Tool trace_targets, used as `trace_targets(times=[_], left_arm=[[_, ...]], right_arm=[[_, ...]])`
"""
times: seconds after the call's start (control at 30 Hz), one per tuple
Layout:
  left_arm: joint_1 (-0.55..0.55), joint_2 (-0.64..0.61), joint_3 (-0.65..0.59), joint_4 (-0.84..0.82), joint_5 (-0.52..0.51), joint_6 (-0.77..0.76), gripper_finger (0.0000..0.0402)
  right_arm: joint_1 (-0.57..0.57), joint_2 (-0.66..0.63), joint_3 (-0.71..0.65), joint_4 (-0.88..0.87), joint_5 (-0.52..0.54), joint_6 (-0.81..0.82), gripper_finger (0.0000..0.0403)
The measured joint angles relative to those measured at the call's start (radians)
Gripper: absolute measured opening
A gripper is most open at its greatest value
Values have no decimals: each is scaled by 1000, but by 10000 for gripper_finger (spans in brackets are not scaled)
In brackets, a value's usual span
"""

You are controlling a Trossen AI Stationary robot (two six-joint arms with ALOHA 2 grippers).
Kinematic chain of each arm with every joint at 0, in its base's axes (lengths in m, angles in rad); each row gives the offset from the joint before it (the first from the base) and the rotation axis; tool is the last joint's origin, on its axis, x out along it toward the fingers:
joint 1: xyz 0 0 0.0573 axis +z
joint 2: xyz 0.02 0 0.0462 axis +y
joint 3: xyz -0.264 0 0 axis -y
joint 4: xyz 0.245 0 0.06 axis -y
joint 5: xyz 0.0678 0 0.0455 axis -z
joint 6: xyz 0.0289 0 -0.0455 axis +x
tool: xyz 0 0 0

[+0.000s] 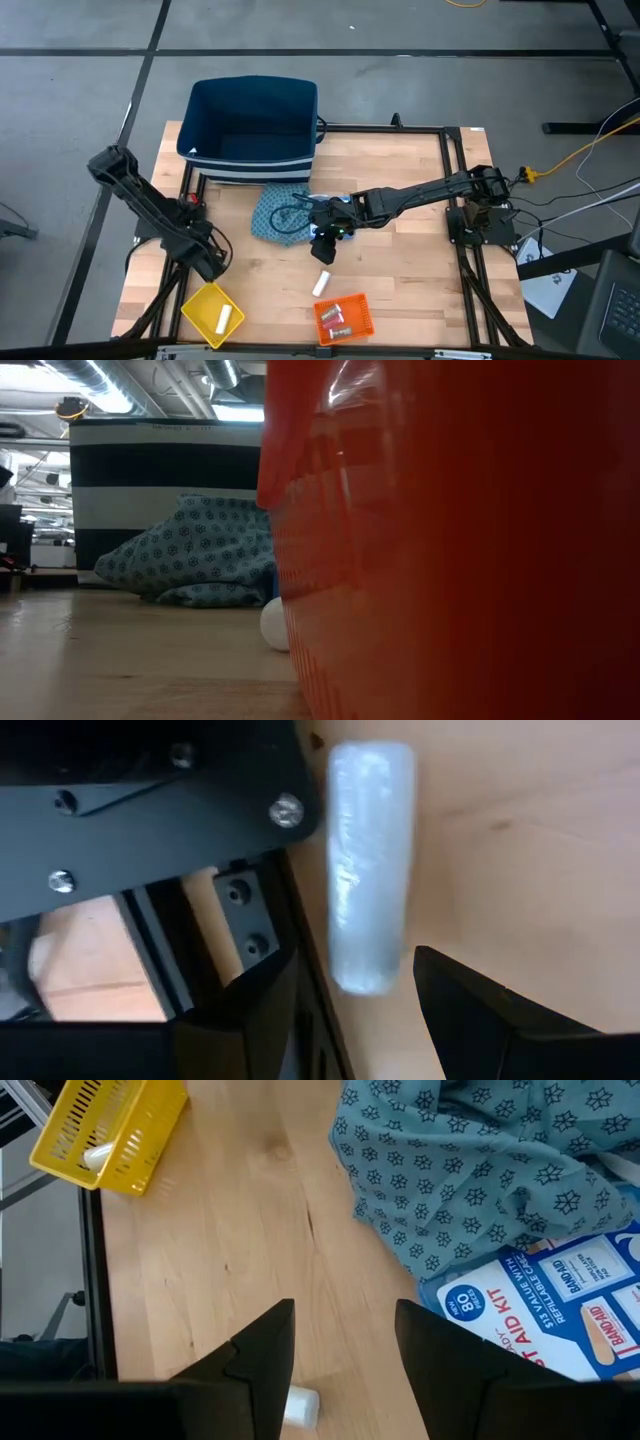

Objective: Pick & Place Medicine items
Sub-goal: Put the left white rolled gauze into the yellow bin

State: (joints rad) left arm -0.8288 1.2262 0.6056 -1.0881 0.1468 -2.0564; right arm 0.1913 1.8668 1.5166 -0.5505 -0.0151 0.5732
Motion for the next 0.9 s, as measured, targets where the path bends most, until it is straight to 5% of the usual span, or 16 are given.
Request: trace_targets(times=[0.4, 0.9], left_arm=[[96, 154, -30, 166, -29, 81, 191], [220, 83, -25, 243, -3, 213, 71]], right_arm=[[0, 0, 0, 1, 0, 3, 176], [0, 0, 0, 9, 4, 16, 176]])
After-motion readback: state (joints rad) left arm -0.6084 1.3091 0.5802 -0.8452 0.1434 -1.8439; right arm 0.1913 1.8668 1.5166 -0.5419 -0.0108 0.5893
